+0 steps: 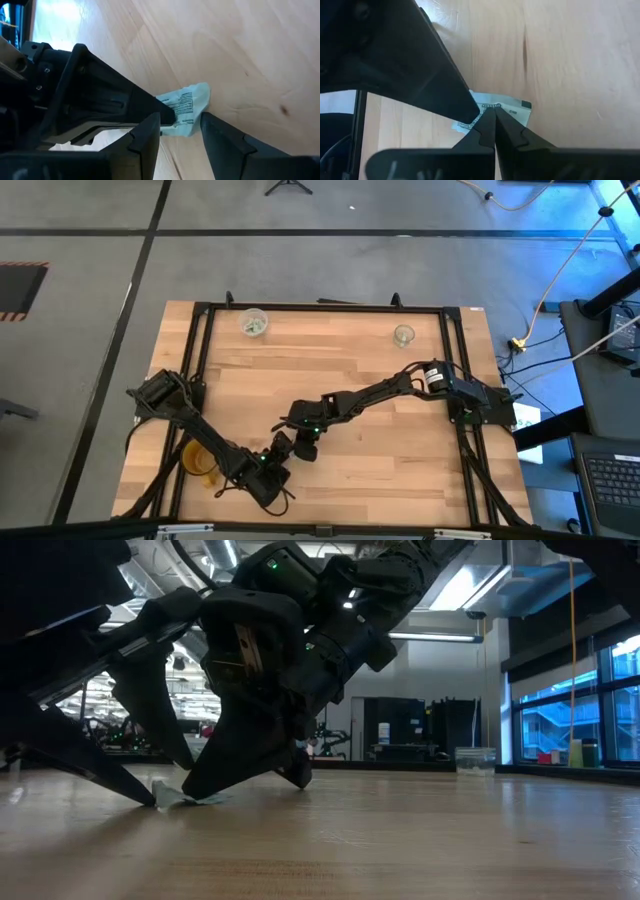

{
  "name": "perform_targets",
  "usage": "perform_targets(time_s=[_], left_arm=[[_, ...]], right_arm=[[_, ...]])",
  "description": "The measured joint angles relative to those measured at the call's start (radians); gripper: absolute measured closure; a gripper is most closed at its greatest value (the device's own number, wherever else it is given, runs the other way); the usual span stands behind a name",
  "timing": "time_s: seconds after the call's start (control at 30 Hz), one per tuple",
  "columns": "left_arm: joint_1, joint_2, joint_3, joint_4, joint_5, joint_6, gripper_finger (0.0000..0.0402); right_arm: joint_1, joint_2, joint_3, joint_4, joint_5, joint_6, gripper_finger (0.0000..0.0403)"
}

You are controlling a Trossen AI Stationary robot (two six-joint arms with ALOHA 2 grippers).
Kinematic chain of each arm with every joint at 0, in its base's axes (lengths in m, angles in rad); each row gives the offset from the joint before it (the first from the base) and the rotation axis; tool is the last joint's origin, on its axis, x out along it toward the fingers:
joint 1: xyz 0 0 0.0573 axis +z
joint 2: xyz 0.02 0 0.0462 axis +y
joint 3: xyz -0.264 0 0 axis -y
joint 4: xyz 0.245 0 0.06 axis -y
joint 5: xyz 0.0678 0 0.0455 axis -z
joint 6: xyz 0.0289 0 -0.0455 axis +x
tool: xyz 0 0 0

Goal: Pick and place Stevia / Truvia into bins
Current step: Put the green stevia packet into the transparent container

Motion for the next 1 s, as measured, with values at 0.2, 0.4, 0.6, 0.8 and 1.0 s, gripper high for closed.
perform_targets(time_s=[0.2,0.4,0.6,0.8,1.0], left_arm=[[0.0,0.0,0.0,-0.012,-0.003,-0.003,0.0262],[0.0,0.0,-0.001,-0.008,0.006,0.026,0.0294],[0.0,0.0,-0.002,0.007,0.033,0.027,0.0336],[0.0,0.0,-0.002,0.007,0.043,0.043,0.036],[0.0,0.0,-0.002,0.007,0.059,0.044,0.0376]], right_arm=[[0.001,0.0,0.0,-0.002,-0.005,-0.002,0.0403],[0.002,0.0,0.0,-0.002,-0.006,-0.003,0.0403],[0.002,0.0,0.0,-0.002,-0.006,-0.004,0.0403],[0.002,0.0,0.0,-0.002,-0.005,-0.004,0.0403],[0.002,0.0,0.0,-0.001,0.006,-0.005,0.0402]])
